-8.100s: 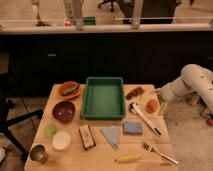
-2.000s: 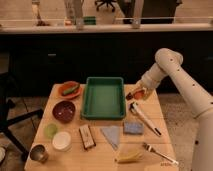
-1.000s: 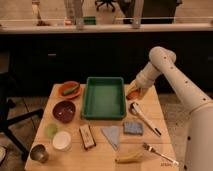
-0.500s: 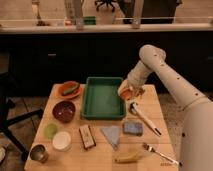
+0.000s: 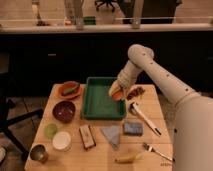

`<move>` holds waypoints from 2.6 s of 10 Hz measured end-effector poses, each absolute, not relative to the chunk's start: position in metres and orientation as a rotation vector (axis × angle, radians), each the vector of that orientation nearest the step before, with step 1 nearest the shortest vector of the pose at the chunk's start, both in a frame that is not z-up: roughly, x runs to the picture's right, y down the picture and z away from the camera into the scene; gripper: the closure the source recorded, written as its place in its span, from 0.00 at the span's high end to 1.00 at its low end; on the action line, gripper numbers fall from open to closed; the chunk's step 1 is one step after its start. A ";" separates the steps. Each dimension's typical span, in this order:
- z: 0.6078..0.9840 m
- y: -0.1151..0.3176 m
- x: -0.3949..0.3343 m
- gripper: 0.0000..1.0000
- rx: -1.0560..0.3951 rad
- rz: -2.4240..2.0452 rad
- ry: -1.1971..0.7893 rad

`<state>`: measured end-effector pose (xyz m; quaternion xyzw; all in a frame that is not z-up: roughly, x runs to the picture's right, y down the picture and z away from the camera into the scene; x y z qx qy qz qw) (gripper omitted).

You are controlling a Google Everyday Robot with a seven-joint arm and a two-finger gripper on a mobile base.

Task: Place apple in purple bowl

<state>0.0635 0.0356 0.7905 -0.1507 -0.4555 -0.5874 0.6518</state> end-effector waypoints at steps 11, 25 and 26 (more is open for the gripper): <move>0.791 0.048 -0.049 0.00 -0.339 -1.562 -1.155; 0.799 0.041 -0.097 0.00 -0.280 -1.643 -1.221; 0.799 0.038 -0.105 0.00 -0.277 -1.669 -1.222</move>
